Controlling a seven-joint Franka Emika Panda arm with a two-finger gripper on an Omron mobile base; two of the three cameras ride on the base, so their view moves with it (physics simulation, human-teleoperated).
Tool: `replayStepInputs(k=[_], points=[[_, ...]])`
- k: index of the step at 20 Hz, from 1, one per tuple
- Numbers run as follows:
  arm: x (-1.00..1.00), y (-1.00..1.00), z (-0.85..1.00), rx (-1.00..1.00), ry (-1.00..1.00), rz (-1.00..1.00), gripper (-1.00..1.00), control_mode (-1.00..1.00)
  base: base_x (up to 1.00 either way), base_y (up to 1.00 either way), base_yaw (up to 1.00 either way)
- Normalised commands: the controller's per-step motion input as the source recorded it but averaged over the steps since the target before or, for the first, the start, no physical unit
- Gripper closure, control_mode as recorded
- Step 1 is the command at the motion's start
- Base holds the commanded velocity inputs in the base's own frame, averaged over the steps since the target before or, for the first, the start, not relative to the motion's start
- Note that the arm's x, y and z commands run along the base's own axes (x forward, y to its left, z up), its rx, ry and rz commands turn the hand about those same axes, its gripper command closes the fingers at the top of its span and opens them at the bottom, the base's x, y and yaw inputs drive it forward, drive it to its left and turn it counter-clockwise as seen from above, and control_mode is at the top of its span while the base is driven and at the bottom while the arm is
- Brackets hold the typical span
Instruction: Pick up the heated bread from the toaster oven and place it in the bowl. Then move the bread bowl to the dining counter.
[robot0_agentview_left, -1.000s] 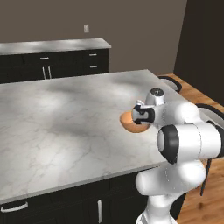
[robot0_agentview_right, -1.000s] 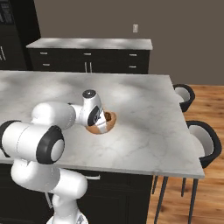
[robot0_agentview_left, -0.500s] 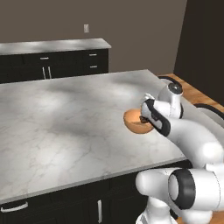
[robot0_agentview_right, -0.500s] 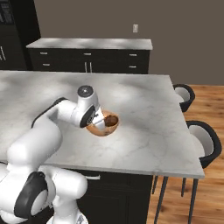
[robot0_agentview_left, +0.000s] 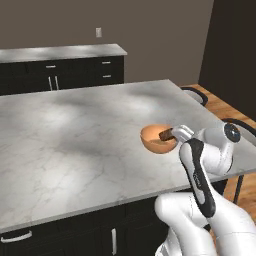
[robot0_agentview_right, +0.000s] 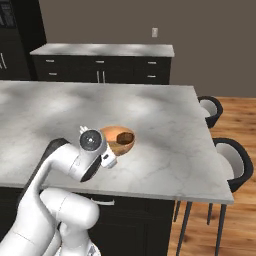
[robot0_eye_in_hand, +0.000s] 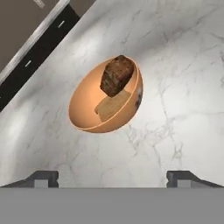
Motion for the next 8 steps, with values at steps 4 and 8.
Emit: replayStepInputs(k=[4,8], points=[[-1.00,0.33,-0.05,-0.17,-0.43,0.20,-1.00,-1.00,0.00,0.00,0.00],[0.00,0.00,0.00,0.00,0.02,0.00,-1.00,-1.00,0.00,0.00,0.00]])
